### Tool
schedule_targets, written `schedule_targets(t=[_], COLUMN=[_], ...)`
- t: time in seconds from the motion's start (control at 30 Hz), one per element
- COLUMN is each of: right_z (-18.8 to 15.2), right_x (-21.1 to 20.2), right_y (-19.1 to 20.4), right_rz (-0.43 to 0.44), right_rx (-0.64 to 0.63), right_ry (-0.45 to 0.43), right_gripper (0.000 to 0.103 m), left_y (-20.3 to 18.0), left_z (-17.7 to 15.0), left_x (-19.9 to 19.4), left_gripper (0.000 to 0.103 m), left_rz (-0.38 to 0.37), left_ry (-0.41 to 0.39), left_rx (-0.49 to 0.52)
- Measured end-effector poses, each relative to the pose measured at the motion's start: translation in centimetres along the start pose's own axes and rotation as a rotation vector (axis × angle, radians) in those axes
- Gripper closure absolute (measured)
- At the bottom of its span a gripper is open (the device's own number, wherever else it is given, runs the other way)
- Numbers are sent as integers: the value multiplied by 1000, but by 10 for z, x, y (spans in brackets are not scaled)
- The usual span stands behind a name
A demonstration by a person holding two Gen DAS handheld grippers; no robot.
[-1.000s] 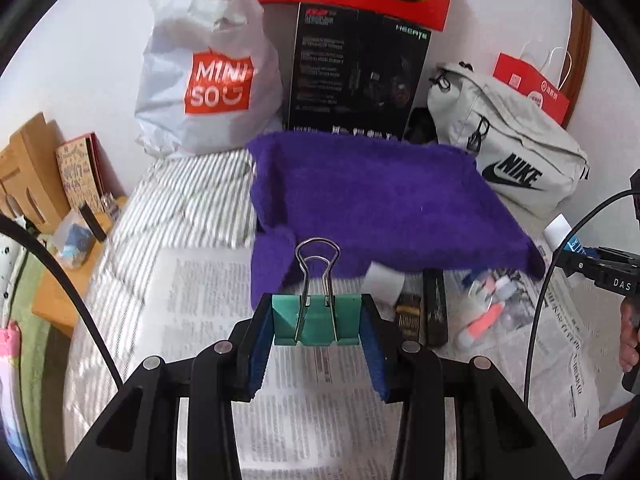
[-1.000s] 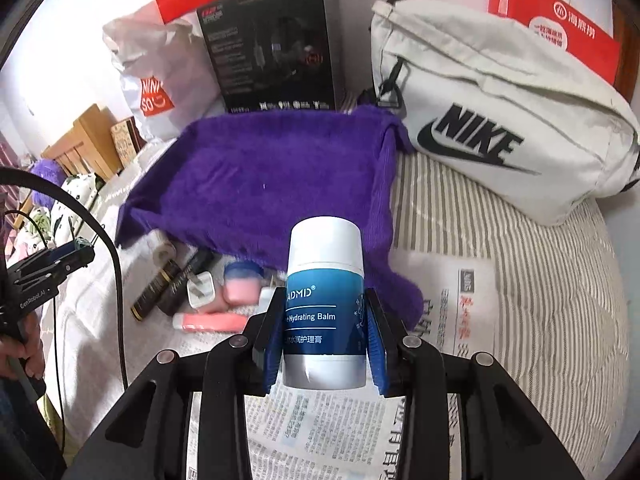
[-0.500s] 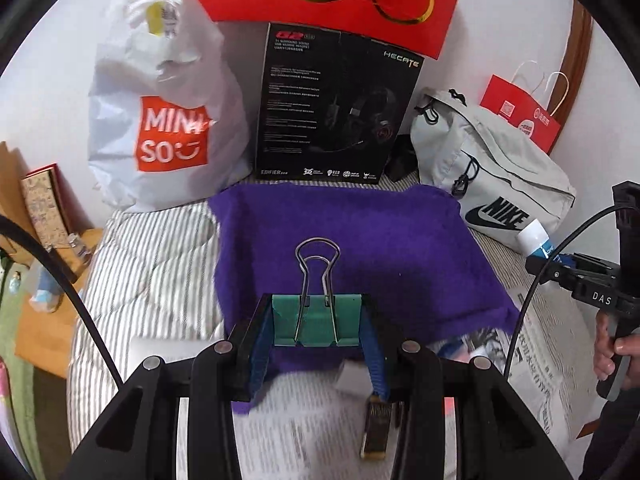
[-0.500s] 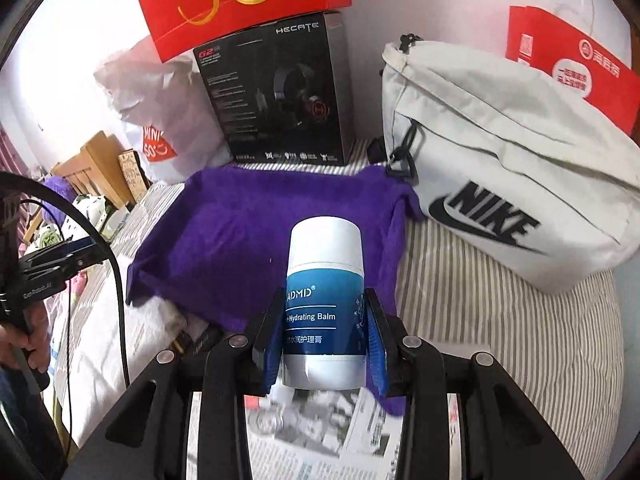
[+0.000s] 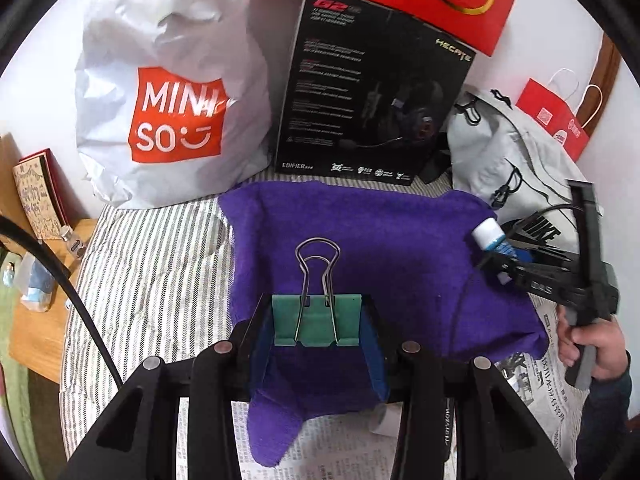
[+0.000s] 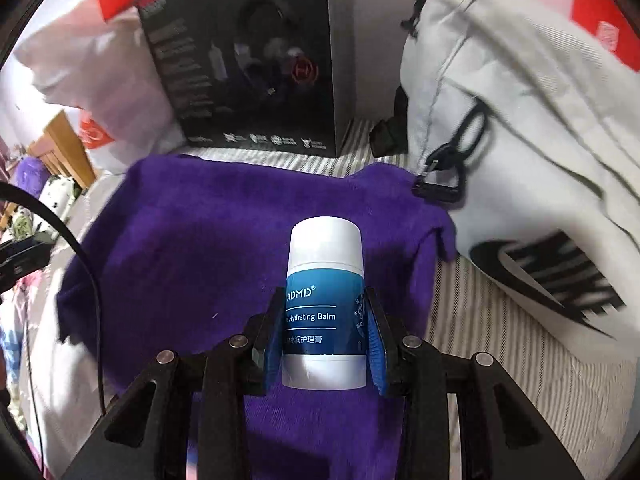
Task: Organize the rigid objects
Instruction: 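Set the balm stick on the purple towel with the right tool while the left tool carries the clip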
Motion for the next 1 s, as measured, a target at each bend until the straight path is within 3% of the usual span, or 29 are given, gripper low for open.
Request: schedule_targets(t=[0.23,0.47,0.6,0.8,1.0], right_z=[12,14,11,-2,-17], right_x=[34,34,35,15,-26], right_y=[-1,3,8,2,0], right_rz=[-14,-29,-5,-19,-6], right_rx=[11,-19,-30,-35,-23], right_ry=[69,75,94,83,38], right_gripper=[67,65,42,40,40], left_y=[11,11,7,4,1], left_z=[1,3,6,18,34], left_x=[17,30,36,53,80], left_gripper=[64,64,64,64,64], left_rz=[-6,-14,-27,-61,-35], left_ry=[28,44,48,47,72], left_rx=[-21,-14,-7,-13,-14])
Point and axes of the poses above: each gripper's, at about its wrist camera, not at the fingertips, and x roughly the way its jaws point, y to its left, z to its top, the point moved 5 cm from there along x, roughly the way its jaws point, and after that the axes turned 4 degrees about y, right-handed, at the moved point
